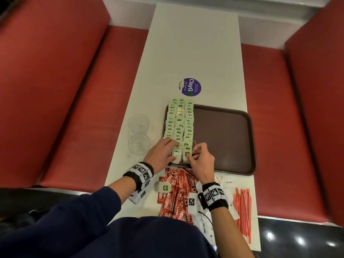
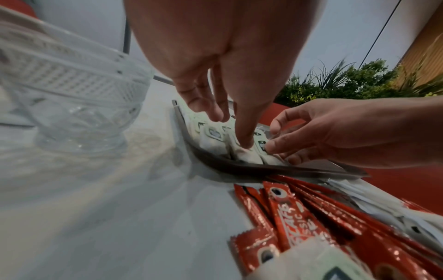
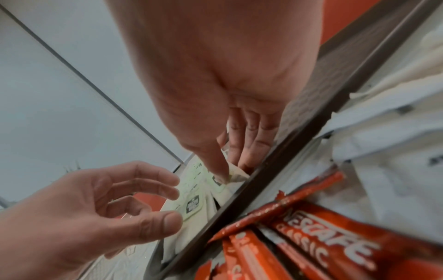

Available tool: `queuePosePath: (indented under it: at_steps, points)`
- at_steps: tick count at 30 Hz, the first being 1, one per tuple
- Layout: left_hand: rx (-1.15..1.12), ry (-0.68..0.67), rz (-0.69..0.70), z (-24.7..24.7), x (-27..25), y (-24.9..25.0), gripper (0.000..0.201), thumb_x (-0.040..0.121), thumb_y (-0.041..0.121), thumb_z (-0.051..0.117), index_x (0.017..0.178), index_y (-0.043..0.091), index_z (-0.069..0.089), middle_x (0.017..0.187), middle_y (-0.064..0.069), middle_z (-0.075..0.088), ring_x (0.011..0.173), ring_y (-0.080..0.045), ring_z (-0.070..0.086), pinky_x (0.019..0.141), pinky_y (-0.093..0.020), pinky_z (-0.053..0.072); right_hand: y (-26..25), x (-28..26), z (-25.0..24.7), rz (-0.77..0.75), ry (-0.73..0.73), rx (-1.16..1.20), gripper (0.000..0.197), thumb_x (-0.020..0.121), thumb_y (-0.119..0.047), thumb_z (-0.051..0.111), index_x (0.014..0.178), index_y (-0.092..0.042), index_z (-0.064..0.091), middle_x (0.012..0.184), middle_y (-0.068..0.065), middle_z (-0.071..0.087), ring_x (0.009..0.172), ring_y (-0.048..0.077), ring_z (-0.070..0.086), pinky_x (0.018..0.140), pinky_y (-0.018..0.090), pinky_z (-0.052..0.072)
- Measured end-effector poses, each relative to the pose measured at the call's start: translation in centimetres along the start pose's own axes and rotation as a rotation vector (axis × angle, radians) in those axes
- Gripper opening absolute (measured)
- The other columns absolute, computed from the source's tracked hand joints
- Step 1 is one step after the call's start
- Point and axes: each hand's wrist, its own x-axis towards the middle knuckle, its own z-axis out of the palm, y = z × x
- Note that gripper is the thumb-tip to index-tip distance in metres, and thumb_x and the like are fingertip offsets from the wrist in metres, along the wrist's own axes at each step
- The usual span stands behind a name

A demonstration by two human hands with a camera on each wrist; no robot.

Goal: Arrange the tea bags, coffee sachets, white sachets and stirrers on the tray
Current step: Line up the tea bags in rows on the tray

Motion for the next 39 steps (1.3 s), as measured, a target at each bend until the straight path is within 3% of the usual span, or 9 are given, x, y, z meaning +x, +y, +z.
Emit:
queuePosePath:
  at_steps: [3,9,14,18,30,33,36,39]
  points:
    - [0.083,-0.012,0.041,-0.1,-0.4,-0.3,0.047,0.09,0.026,0.085,0.132,0.024,0.065,0.135,0.005,0.062,0.118,-0.019,0.051,0.088,-0.033,0.054,0.4,-0.3,0.1,0.008,0.006,-0.011,0.037,0.092,-0.015,0.087,0.102,-0.024,0.053,0.099,-0.007,0.066,0.079,0.009,0.071,0.072,0.023,0.06]
    - [0.14,0.021,0.09,0.7,-0.5,-0.9,0.041,0.088,0.033,0.088,0.125,0.024,0.073,0.126,0.006,0.068,0.111,-0.021,0.053,0.082,-0.042,0.058,0.7,-0.6,-0.1,-0.023,-0.027,-0.049,0.033,0.091,-0.004,0.085,0.099,-0.026,0.062,0.109,-0.006,0.065,0.083,0.002,0.069,0.076,0.011,0.057]
    - [0.138,0.071,0.133,1.2,-0.4,-0.9,0.03,0.093,0.038,0.081,0.119,0.022,0.079,0.116,0.005,0.07,0.104,-0.02,0.052,0.076,-0.04,0.056,0.9,-0.7,0.1,-0.039,-0.029,-0.041,0.025,0.092,-0.021,0.088,0.1,-0.029,0.066,0.106,-0.011,0.066,0.083,-0.001,0.07,0.077,0.012,0.058]
    - [0.173,0.12,0.17,1.8,-0.3,-1.1,0.026,0.09,0.03,0.086,0.113,0.02,0.082,0.11,0.003,0.069,0.1,-0.023,0.053,0.069,-0.034,0.049,0.9,-0.5,0.5,-0.054,-0.042,-0.071,0.026,0.092,-0.019,0.088,0.107,-0.026,0.07,0.109,-0.009,0.066,0.085,0.001,0.069,0.081,0.018,0.06]
    - [0.207,0.104,0.111,2.1,0.6,-0.9,0.03,0.089,0.033,0.087,0.117,0.022,0.082,0.11,0.005,0.072,0.104,-0.024,0.055,0.072,-0.039,0.051,0.2,0.0,0.8,-0.048,-0.037,-0.09,0.03,0.093,-0.016,0.086,0.116,-0.022,0.068,0.114,-0.006,0.062,0.087,0.004,0.066,0.087,0.028,0.062]
    - [0.155,0.119,0.112,1.2,0.0,-0.5,0.032,0.095,0.039,0.08,0.123,0.024,0.078,0.112,0.006,0.072,0.106,-0.021,0.054,0.075,-0.037,0.054,-0.1,-0.2,0.3,-0.046,-0.043,-0.095,0.033,0.093,-0.019,0.087,0.117,-0.023,0.065,0.118,-0.004,0.061,0.088,0.004,0.066,0.086,0.025,0.06]
    - [0.03,0.122,0.111,-0.1,-1.5,-0.4,0.026,0.1,0.043,0.072,0.119,0.026,0.076,0.104,0.011,0.071,0.099,-0.01,0.049,0.074,-0.028,0.049,-0.3,-0.5,-0.3,-0.039,-0.057,-0.113,0.034,0.094,-0.022,0.086,0.118,-0.026,0.063,0.121,-0.003,0.06,0.087,0.005,0.069,0.087,0.03,0.062]
    - [-0.058,-0.034,0.158,-1.3,-3.8,-1.3,0.023,0.102,0.05,0.068,0.108,0.029,0.076,0.097,0.017,0.069,0.087,0.005,0.049,0.073,-0.02,0.042,-0.8,-0.8,-1.0,-0.055,-0.014,-0.107,0.029,0.096,-0.025,0.083,0.117,-0.027,0.063,0.12,-0.004,0.06,0.086,0.005,0.07,0.087,0.033,0.063]
